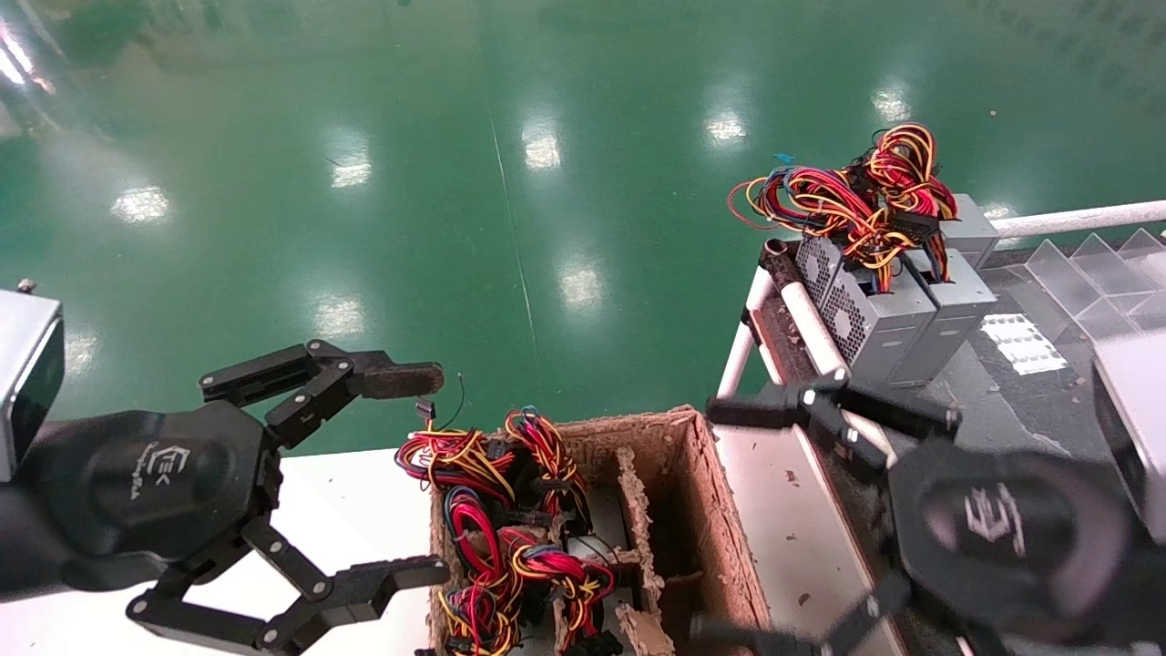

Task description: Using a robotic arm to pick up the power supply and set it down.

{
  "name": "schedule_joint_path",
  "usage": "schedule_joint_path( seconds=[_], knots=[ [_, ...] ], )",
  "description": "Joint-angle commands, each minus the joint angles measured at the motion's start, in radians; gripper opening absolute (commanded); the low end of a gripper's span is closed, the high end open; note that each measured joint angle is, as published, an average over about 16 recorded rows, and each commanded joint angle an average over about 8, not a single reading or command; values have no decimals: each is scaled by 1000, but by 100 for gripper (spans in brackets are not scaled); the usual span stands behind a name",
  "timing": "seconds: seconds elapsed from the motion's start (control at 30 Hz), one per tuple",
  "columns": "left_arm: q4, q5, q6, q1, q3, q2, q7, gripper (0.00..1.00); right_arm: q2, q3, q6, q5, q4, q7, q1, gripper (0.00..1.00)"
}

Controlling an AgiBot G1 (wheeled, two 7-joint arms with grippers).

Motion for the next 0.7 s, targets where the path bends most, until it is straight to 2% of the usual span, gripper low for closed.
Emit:
schedule_joint_path(
  seconds=[0.03, 0.7],
  knots=[
    [0, 0, 0, 0, 0, 0, 0, 100, 3, 2, -8, 15, 18, 7, -16, 100],
    [0, 0, 0, 0, 0, 0, 0, 100, 2, 1, -3, 7, 7, 3, -6, 100]
  ],
)
